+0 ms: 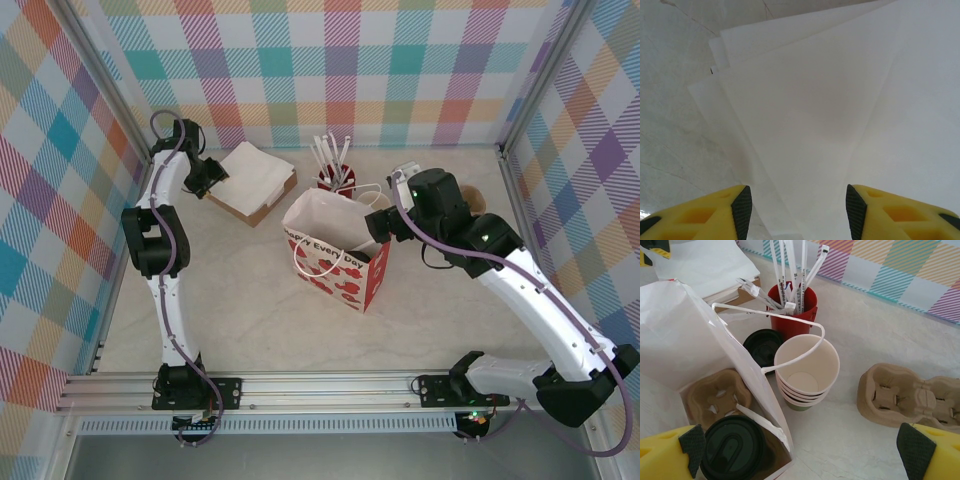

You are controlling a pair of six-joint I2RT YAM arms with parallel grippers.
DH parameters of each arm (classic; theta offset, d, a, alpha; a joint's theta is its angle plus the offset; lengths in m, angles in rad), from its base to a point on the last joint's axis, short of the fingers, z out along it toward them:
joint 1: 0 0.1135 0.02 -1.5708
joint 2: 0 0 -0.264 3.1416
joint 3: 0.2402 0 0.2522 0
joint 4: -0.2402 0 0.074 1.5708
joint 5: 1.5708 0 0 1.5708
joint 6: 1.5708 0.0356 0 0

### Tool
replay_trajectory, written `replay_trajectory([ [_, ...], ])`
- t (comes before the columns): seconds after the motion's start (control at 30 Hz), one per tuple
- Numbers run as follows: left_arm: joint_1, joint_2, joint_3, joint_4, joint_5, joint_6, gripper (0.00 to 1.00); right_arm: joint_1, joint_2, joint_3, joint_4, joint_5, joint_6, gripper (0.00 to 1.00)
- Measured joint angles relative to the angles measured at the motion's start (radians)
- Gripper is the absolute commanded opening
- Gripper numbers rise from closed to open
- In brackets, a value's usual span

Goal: Pack the takeout coffee

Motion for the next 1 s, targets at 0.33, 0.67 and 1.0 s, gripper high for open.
replay_trajectory([
  [0.33, 0.000, 0.032, 0.009, 0.000, 0.000, -0.003, 0.44, 0.000, 0.014, 0.000, 0.000, 0.006, -0.003, 1.00],
  [0.67, -0.002, 0.038, 0.039, -0.003, 0.000, -0.005, 0.31, 0.000, 0.041, 0.000, 0.000, 0.006, -0.004, 1.00],
  [1.0, -0.005, 0.048, 0.087, -0.029, -0.009, 0.011, 0.30, 0.000, 0.052, 0.000, -0.001, 0.006, -0.004, 1.00],
])
